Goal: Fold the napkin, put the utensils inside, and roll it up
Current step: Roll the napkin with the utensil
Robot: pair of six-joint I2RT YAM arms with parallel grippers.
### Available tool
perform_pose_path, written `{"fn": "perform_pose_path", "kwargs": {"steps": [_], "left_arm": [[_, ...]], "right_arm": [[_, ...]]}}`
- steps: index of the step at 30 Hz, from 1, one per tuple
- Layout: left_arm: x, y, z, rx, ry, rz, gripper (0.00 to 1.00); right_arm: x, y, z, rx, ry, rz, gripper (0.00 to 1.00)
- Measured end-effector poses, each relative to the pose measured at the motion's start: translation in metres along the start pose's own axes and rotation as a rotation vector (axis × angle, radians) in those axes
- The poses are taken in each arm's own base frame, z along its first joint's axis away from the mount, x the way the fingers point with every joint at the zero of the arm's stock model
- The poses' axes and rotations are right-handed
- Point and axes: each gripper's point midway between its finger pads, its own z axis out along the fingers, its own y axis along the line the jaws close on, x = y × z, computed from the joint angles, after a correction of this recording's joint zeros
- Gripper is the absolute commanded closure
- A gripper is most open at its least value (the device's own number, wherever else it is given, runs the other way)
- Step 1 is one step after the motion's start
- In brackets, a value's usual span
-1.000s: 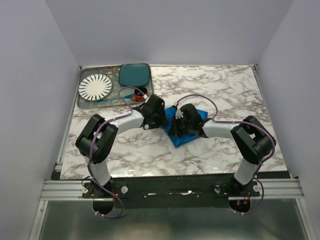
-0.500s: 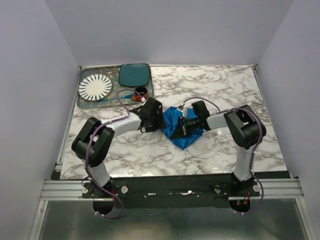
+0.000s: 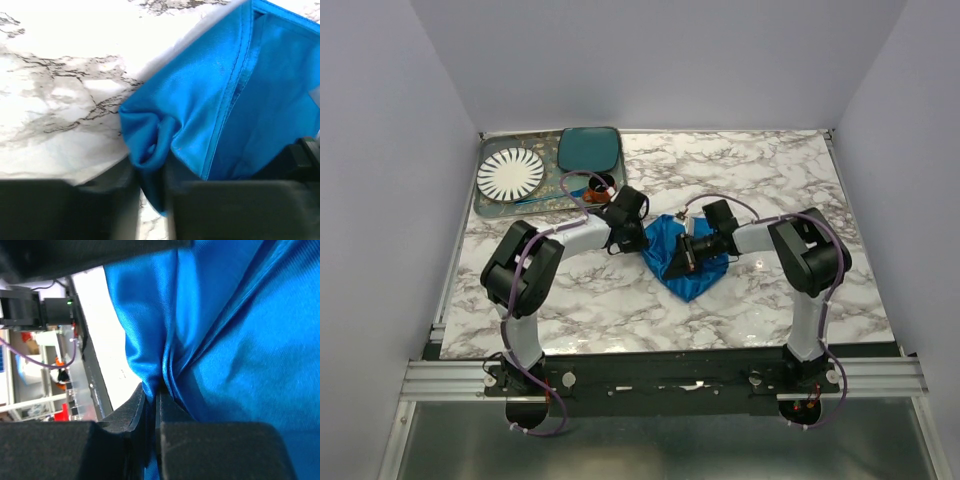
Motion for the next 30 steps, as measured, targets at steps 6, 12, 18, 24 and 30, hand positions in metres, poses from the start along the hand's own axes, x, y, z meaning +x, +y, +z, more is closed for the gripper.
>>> {"fn": "perform_pose_path", "kwargs": {"steps": [6,12,18,24,30], "left_arm": [[0.0,0.001,0.001,0.004,-0.001,0.018,1.0],[0.002,0.0,0.001,0.009,0.006,0.019,1.0],[0.006,-0.001,-0.001,0.004,0.042,0.016,1.0],[0.008,-0.001,-0.002,-0.013,0.062,0.013,1.0],[0.009,-0.001,-0.002,-0.015,0.072,0.012,1.0]], "right_arm": [[-0.004,-0.003,-0.01,0.12,-0.007,-0.016,0.79],[-0.006,0.002,-0.019,0.304,0.006,-0.073,0.57],[-0.012,0.033,-0.034,0.529,-0.013,-0.213,0.33],[-0.017,0.052,-0.032,0.735,-0.032,-0.356,0.28],[-0.023,0.05,-0.017,0.948,-0.027,-0.473,0.25]]}}
